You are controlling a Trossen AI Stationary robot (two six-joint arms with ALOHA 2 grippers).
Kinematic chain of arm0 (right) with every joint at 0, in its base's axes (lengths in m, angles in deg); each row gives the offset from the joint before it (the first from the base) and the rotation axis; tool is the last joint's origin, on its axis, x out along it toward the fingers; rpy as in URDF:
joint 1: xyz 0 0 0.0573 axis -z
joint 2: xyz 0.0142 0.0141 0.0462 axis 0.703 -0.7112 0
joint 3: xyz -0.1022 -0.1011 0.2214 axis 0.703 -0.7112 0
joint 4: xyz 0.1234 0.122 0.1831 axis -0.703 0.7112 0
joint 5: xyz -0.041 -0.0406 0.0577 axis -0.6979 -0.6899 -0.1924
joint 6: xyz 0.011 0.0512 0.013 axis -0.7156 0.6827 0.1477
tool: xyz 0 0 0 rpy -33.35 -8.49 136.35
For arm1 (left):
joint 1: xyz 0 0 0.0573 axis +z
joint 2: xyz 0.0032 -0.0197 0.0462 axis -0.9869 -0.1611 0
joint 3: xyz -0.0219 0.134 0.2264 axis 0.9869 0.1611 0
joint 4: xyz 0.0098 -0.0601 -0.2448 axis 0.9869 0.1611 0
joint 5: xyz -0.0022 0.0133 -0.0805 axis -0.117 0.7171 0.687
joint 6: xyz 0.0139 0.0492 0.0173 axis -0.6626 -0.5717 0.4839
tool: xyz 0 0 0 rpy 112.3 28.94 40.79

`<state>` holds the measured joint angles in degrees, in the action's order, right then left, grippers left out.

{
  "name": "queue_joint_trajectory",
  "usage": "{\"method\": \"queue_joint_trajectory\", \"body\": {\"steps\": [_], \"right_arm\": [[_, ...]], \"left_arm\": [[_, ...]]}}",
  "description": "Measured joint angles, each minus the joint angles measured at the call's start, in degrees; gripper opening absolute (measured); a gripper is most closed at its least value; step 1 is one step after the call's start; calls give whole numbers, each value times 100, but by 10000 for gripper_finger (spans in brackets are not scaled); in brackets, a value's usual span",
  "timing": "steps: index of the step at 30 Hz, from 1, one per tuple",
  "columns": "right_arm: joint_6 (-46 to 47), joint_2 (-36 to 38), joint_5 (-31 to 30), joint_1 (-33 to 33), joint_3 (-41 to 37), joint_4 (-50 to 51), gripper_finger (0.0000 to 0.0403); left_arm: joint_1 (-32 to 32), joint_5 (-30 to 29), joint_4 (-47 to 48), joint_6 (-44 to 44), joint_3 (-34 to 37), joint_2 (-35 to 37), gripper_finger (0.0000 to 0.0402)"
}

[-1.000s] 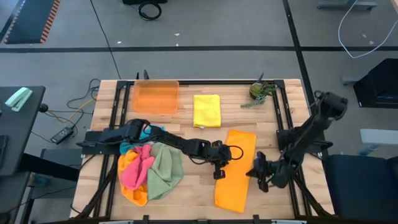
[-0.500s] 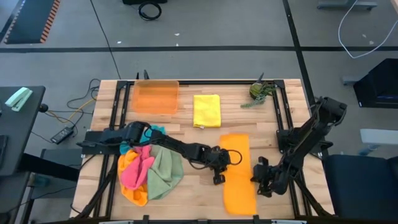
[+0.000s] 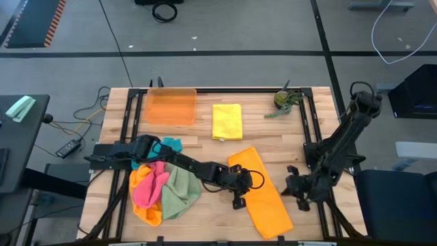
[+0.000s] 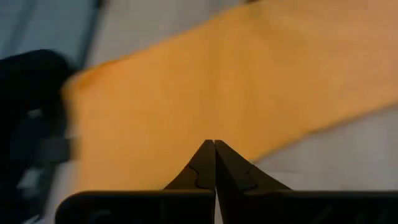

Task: Fold microfiber towels
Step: Fold the right orange towel

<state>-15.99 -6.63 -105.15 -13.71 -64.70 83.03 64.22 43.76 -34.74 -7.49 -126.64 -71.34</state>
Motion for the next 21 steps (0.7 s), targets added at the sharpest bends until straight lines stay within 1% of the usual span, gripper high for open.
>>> {"method": "queue_joint_trajectory", "body": {"steps": [2,5,8,10,12,15,17,21], "right_arm": [[-5,-22,8,-367,0,-310,5],[-9,-256,-119,-951,0,-883,5],[-235,-639,-389,-1415,4,-1456,5],[-515,-943,-465,-1591,11,-1790,5],[-770,-1186,-486,-1696,10,-1916,5],[-842,-1448,-496,-1710,34,-1897,5],[-835,-1564,-538,-1567,87,-1925,5],[-835,-1720,-420,-1183,260,-1946,5]], "left_arm": [[0,-8,-26,-165,-4,151,6],[-93,-16,-151,-517,-4,321,21],[-291,162,-596,-1001,-15,338,40],[-460,268,-1018,-1383,-7,288,49],[-633,268,-1584,-1765,-28,133,56],[-845,100,-1712,-2184,-7,-48,62],[-936,-170,-1643,-2243,2,-70,63],[-948,-236,-1746,-2214,-15,-71,56]]}}
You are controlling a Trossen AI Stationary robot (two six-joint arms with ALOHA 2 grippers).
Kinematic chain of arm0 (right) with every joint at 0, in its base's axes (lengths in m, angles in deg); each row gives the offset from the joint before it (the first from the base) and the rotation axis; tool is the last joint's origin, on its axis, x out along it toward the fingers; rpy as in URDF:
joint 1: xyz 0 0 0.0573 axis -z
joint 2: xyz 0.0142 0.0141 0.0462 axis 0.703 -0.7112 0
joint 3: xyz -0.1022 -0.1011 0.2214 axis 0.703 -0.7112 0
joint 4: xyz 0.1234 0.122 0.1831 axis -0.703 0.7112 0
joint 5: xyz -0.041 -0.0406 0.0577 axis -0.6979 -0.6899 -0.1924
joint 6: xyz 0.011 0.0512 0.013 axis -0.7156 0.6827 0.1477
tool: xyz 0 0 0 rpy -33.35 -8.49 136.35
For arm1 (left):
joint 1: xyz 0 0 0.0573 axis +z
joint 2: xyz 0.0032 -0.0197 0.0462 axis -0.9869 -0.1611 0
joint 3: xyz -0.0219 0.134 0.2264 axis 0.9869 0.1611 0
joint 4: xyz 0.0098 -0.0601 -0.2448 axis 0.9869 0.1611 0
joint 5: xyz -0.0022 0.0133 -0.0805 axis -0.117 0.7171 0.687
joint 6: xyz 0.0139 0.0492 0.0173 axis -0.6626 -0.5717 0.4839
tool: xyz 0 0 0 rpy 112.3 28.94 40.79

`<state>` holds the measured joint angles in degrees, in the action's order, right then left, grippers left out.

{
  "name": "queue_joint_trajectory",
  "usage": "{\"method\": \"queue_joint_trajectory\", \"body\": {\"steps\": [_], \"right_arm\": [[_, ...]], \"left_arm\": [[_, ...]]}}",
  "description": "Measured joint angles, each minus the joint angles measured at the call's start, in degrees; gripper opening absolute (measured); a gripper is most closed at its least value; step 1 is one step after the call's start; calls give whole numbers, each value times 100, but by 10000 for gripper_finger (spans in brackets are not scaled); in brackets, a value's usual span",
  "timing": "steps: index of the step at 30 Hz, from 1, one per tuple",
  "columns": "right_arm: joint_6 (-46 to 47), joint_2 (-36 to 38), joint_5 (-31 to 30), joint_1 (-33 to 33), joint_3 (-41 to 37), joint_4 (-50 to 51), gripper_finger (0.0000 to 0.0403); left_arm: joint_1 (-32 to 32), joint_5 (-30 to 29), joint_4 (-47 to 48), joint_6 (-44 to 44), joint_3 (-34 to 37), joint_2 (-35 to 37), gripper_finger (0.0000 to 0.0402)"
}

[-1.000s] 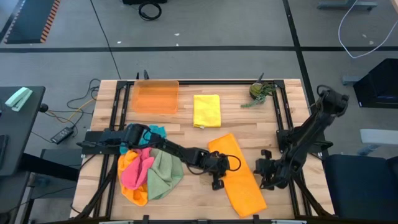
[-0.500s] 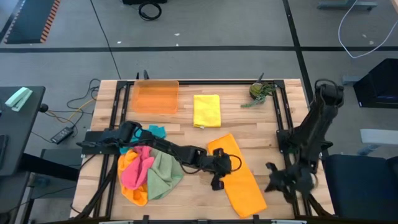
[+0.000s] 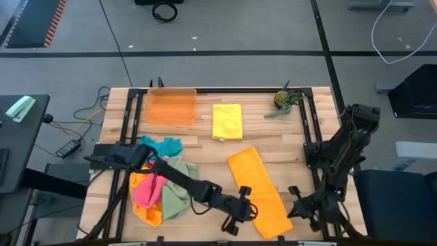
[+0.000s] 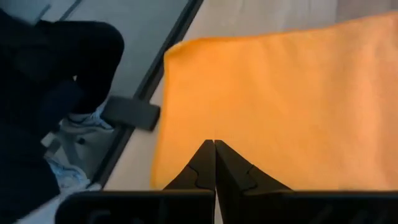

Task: Fold microfiber towels
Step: Fold the right orange towel

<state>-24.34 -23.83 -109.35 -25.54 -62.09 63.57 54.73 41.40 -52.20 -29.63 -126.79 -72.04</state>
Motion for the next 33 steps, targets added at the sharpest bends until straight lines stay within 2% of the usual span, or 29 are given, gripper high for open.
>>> {"method": "queue_joint_trajectory", "body": {"steps": [3,8,11,15,20,26,33], "right_arm": [[45,-87,90,201,176,-4,5],[625,-183,186,598,426,334,5],[558,-280,260,761,455,316,5],[472,-501,227,973,439,347,5],[169,-748,-47,1432,430,810,5],[-319,-358,14,1871,403,1266,5],[-598,-5,126,2394,-167,794,6]], "left_arm": [[52,-60,250,57,4,-20,53],[482,-357,653,733,4,-20,61],[837,-54,1009,830,4,-20,60],[1178,290,1397,894,4,-20,37],[1475,404,1439,909,4,-20,7],[1675,387,1817,1162,4,-20,19],[1635,404,2009,1167,4,-20,8]]}}
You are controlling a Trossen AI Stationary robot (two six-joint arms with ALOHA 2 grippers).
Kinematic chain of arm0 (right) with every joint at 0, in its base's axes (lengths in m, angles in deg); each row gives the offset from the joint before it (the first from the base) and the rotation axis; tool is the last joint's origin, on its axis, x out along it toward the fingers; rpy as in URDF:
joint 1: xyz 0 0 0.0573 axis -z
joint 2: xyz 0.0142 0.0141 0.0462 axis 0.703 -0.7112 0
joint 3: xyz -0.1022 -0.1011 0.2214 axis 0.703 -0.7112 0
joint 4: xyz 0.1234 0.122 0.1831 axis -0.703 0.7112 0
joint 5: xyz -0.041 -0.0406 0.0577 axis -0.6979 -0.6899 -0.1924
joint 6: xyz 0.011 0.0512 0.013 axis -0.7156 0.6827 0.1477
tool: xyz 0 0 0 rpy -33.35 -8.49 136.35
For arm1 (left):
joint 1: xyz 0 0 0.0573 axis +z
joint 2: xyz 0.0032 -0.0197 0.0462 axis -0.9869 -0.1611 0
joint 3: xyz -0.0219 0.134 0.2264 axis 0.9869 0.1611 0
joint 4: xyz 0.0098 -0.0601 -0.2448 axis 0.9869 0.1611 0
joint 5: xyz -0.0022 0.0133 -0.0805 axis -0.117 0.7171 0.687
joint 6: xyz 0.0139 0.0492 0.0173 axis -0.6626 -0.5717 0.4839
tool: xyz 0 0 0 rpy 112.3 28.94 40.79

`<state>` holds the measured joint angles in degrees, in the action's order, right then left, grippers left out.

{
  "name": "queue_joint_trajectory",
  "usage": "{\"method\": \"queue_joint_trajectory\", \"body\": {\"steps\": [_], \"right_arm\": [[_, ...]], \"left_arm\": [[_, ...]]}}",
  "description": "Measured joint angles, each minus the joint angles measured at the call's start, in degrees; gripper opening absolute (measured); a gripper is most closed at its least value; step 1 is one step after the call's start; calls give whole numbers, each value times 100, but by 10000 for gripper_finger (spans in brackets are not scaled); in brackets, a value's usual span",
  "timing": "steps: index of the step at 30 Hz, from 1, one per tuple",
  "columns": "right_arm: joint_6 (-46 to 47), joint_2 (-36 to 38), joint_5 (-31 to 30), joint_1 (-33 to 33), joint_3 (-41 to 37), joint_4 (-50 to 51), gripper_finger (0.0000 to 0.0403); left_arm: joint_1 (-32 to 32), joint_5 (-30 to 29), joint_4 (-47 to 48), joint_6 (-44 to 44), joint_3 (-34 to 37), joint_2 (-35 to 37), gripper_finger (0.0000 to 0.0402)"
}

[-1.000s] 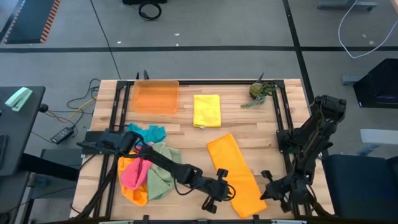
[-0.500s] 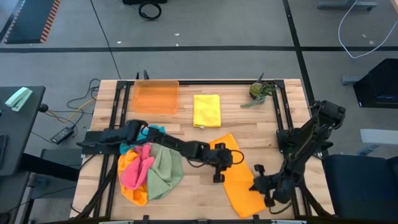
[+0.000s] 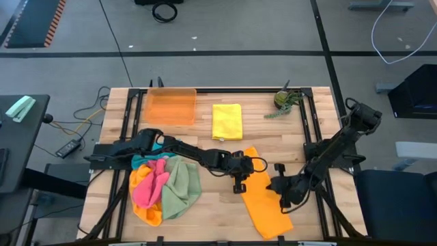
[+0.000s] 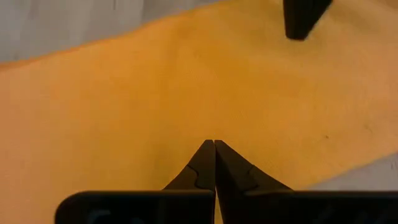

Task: Fold microfiber towels
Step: Fold the right orange towel

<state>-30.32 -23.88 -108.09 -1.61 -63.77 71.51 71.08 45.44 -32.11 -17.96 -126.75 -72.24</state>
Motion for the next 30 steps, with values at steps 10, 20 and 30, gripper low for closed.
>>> {"method": "queue_joint_trajectory", "body": {"steps": [10,20,30], "right_arm": [[-365,-72,329,129,-113,-285,107],[-521,-242,484,352,-113,-257,109],[-518,-242,456,352,-113,-254,7]], "left_arm": [[11,-12,87,113,0,0,6],[11,-11,87,111,-2,0,9],[11,-11,84,124,-2,0,18]]}}
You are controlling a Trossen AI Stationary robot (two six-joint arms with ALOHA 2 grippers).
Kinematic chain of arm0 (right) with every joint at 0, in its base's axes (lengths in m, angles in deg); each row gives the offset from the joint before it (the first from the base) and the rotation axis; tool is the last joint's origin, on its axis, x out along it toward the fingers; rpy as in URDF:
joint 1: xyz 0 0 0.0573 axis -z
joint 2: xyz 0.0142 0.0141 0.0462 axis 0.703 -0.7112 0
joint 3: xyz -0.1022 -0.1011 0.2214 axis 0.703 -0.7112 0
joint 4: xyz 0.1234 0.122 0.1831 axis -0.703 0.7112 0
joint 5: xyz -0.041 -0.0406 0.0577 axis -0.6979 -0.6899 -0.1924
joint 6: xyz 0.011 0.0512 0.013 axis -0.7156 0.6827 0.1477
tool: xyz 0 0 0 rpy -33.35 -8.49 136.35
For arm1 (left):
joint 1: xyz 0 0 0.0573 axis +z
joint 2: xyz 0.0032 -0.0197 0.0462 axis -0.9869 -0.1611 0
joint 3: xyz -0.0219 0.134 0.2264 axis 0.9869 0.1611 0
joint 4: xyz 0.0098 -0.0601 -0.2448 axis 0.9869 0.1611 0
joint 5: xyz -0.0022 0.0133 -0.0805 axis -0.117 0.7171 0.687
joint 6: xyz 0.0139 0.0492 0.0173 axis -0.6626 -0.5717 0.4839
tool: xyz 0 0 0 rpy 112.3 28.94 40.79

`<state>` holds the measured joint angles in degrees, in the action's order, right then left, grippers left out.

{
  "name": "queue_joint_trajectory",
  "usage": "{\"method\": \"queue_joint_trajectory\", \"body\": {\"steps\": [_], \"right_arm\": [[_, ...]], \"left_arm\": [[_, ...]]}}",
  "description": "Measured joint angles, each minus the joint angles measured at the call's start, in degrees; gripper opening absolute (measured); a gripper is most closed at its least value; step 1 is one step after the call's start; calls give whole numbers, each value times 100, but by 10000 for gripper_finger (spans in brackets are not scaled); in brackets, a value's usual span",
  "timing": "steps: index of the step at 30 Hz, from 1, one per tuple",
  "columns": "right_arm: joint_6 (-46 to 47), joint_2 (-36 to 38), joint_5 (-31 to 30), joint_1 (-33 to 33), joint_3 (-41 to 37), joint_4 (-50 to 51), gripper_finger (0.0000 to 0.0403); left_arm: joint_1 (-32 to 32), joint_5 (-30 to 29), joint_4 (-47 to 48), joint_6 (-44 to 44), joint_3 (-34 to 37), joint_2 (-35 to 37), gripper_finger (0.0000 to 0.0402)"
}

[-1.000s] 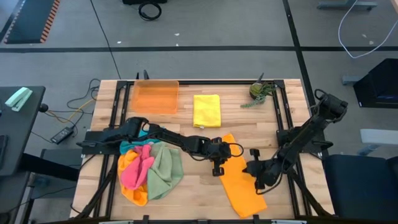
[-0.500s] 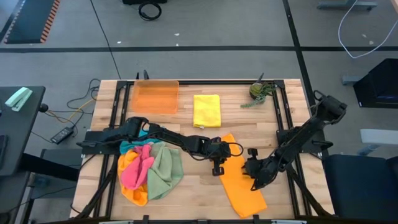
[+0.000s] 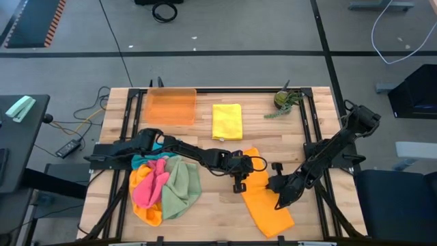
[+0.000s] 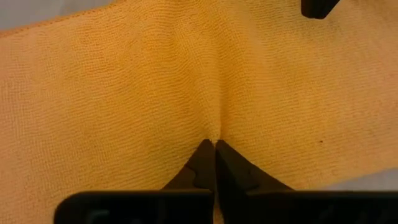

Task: Fold microfiber towels
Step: Fold the right orange towel

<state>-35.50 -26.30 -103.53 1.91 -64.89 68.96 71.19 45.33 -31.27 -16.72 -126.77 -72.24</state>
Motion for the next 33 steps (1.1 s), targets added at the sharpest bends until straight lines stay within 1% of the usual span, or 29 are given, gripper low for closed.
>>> {"method": "queue_joint_trajectory", "body": {"steps": [3,6,8,11,13,16,20,23,25,27,30,33], "right_arm": [[45,0,74,4,0,2,22],[233,1,153,172,10,1,55],[280,3,173,360,14,24,80],[101,7,176,652,15,46,111],[-136,12,290,855,17,44,123],[-174,15,268,1209,20,37,127],[412,7,13,1735,5,24,122],[686,-4,37,1946,-7,-200,118],[676,-7,184,2002,-2,-359,118],[497,83,468,2036,70,-261,118],[400,332,821,2026,158,-85,117],[348,728,985,1952,185,268,117]], "left_arm": [[-4,2,-1,19,0,0,7],[-21,57,-143,107,0,0,9],[-68,307,-429,4,0,5,14],[-235,389,-707,-265,-2,96,9],[-391,375,-729,-280,-8,174,6],[-653,77,-713,-94,-10,165,10],[-951,-327,-777,75,8,-61,5],[-1089,-538,-1182,169,4,-129,8],[-1159,-562,-1399,141,-7,-127,10],[-1223,-566,-1397,-46,-7,-120,7],[-1331,-566,-1472,-601,-4,-120,6],[-1415,-471,-1761,-917,-4,-120,23]]}}
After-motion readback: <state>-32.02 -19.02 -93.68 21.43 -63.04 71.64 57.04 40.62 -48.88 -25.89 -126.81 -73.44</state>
